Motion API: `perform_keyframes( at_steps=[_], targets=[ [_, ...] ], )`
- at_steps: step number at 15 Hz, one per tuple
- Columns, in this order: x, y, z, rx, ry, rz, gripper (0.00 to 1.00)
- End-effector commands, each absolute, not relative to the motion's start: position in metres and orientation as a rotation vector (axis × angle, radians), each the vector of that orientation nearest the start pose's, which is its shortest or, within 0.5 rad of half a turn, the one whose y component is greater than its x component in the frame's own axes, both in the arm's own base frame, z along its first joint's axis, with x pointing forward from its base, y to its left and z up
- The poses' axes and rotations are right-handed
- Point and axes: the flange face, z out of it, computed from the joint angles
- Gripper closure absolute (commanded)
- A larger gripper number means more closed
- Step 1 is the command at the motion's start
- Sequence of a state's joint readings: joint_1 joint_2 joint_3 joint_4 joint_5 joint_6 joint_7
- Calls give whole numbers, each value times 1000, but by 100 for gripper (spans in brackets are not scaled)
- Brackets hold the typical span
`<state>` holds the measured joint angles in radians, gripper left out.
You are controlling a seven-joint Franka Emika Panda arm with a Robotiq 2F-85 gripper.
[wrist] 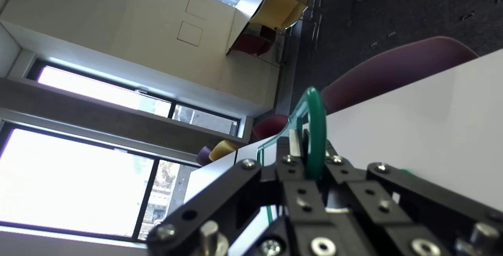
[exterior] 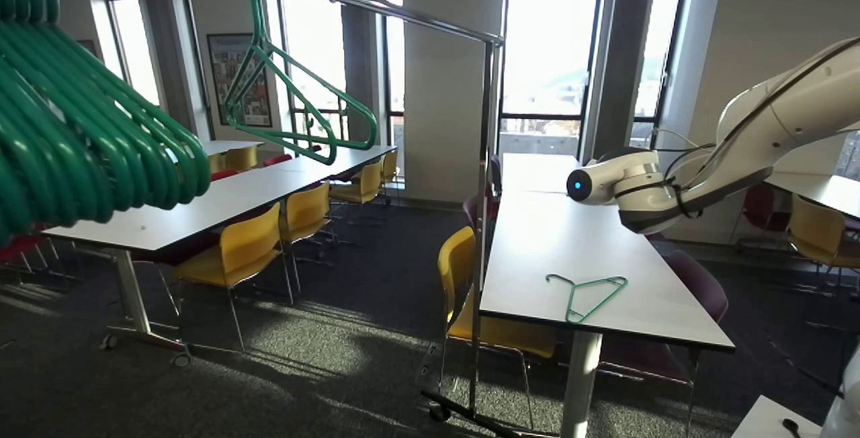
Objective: Remove the coat hanger from the rack
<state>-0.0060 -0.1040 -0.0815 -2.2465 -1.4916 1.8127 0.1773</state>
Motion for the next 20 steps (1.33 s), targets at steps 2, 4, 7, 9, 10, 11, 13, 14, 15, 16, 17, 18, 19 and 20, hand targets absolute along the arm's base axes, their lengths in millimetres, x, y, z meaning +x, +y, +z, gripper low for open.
perform_keyframes(
  at_steps=[2, 4, 7, 9, 10, 11, 13, 14, 15, 16, 17, 18, 19, 20],
  targets=[
    [523, -116, 440, 1866, 371, -96, 98],
    [526, -108, 432, 1949, 363, -53, 98],
    [526, -95, 420, 1989, 330, -5, 98],
    [527, -89, 412, 1929, 309, 17, 98],
    [529, -87, 407, 1903, 305, 20, 98],
    [530, -88, 398, 1878, 307, 11, 98],
    [535, -91, 381, 1809, 305, -2, 98],
    [537, -94, 372, 1783, 301, -10, 98],
    [541, -95, 364, 1761, 296, -19, 98],
    [543, -96, 357, 1751, 295, -29, 98],
    [546, -96, 351, 1753, 291, -38, 98],
    [549, -95, 345, 1761, 287, -45, 98],
    [551, -94, 341, 1768, 285, -50, 98],
    [554, -92, 338, 1777, 293, -53, 98]
  ],
)
